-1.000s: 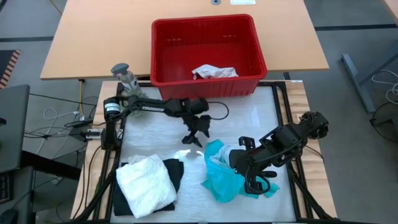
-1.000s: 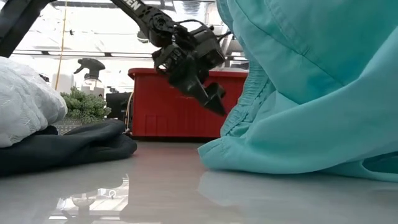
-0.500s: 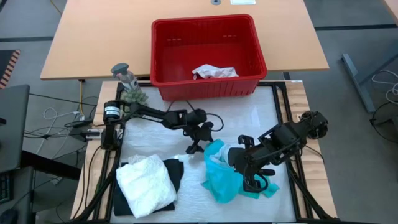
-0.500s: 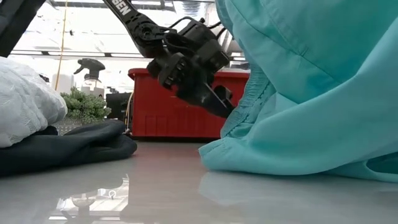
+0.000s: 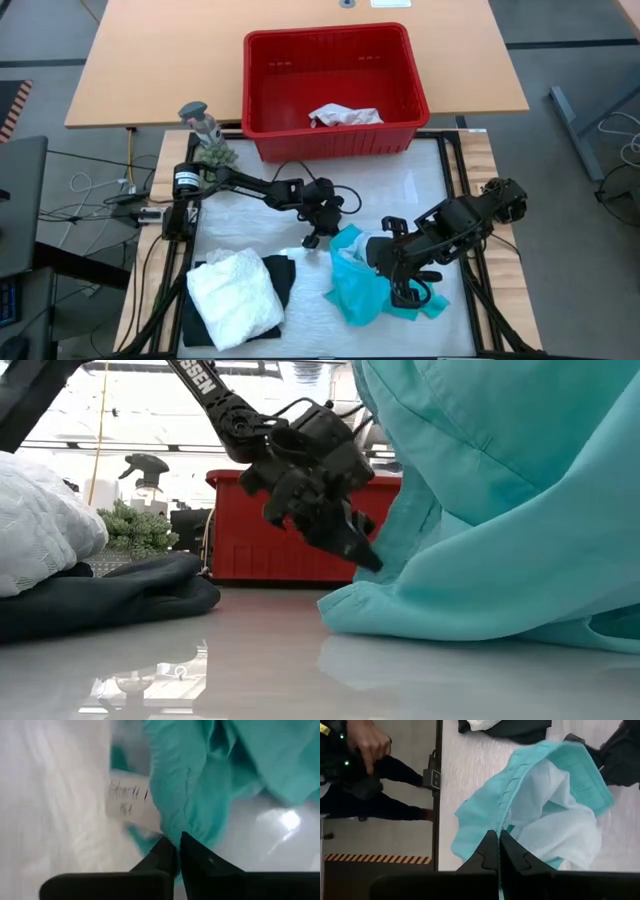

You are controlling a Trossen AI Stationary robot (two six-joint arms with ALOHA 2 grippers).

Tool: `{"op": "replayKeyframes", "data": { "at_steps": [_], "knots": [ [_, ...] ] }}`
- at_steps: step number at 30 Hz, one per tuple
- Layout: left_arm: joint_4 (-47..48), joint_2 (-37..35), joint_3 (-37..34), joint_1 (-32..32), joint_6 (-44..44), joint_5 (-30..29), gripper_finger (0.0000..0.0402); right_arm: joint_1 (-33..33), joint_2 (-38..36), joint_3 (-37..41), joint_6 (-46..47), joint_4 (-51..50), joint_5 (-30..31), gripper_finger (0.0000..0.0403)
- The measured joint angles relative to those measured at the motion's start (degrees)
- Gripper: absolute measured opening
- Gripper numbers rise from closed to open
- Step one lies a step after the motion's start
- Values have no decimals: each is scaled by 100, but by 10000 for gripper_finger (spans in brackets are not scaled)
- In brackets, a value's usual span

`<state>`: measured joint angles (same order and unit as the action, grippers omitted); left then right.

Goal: Fold Laundry from Bin
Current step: Fold the blue shorts

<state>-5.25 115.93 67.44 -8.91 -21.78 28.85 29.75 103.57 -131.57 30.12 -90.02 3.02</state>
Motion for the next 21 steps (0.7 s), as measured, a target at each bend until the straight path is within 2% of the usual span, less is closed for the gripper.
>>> {"op": "replayKeyframes", "data": {
  "at_steps": [5,11,17,21],
  "knots": [
    [1234,-193,196,-67,-356,-1297,1,-27,0,0,23,-1,234,19],
    [2331,-1163,671,-480,-897,-2740,0,-187,0,-2,530,-4,761,19],
    [2929,-2511,1079,-1040,-1110,-3651,0,-267,-2,199,823,0,1779,19],
    [2904,-3361,1349,-1220,-1666,-4575,0,-355,-2,349,369,2,2695,19]
  ]
}}
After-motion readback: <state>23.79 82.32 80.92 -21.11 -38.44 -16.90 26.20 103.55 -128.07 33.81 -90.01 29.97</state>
